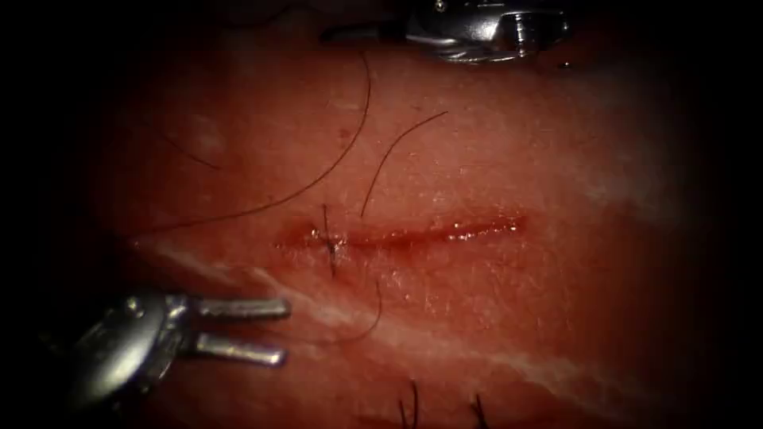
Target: Wound Closure
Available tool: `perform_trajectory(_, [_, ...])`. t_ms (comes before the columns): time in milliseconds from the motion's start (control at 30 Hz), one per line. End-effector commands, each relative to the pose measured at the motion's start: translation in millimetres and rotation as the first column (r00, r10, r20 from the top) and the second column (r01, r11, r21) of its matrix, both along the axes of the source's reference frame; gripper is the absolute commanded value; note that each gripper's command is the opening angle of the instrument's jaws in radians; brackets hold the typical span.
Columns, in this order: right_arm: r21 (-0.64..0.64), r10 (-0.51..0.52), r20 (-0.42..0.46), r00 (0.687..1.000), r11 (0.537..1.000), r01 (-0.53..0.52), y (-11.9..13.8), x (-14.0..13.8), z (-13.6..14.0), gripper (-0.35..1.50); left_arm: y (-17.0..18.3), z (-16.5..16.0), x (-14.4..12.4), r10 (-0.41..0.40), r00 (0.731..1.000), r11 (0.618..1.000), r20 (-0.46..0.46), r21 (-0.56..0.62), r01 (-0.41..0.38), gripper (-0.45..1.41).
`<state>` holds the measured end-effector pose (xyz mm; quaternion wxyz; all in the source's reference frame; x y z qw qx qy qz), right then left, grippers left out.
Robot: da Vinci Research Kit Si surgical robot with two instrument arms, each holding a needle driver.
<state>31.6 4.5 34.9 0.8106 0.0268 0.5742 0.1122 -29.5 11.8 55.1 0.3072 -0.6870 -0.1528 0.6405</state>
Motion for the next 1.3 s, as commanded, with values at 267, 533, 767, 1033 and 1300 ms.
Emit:
perform_trajectory(267, [0.006,0.008,-0.012,1.0,1.0,-0.008,-2.6,-2.9,-2.8,1.31,-0.5,1.0,0.1,0.012,1.0,1.0,0.01,0.003,-0.012,-0.45])
perform_trajectory(533, [0.026,0.003,-0.021,1.0,1.0,-0.002,-7.5,-14.2,-13.0,1.43,-0.5,1.6,-2.1,0.001,1.0,1.0,-0.001,-0.02,-0.001,-0.45])
perform_trajectory(767, [0.175,-0.083,0.0,0.997,0.981,0.081,-15.0,-15.7,-16.5,1.3,0.5,2.9,-4.5,-0.006,1.0,0.999,-0.019,-0.043,0.005,-0.45])
perform_trajectory(1033, [0.226,-0.184,0.027,0.983,0.959,0.173,-20.8,-10.5,-15.0,1.2,0.4,3.7,-5.4,-0.003,0.999,0.999,-0.034,-0.052,0.002,-0.45])
perform_trajectory(1300, [0.27,-0.247,0.091,0.965,0.938,0.215,-23.2,-6.1,-13.1,1.08,0.3,3.6,-5.5,-0.003,0.999,0.998,-0.036,-0.064,0.001,-0.45])
